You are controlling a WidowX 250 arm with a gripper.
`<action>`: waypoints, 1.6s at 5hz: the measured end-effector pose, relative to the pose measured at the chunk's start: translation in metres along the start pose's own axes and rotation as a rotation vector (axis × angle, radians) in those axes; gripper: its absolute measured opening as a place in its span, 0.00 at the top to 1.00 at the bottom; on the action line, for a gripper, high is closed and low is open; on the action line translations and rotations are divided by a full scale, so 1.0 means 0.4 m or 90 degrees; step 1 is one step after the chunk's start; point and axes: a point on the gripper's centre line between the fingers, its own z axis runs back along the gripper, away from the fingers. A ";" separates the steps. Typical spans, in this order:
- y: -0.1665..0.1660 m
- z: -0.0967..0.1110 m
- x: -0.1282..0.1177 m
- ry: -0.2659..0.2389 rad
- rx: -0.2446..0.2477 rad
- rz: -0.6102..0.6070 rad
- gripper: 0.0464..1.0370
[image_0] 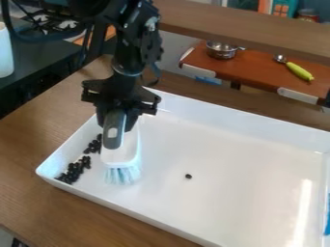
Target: Sweep into pile
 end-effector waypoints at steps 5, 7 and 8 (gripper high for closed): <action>-0.343 0.114 -0.122 -0.056 -0.076 -0.091 0.55; -0.256 0.076 -0.108 -0.048 -0.053 -0.085 0.55; -0.141 0.052 -0.094 -0.016 -0.018 -0.065 0.55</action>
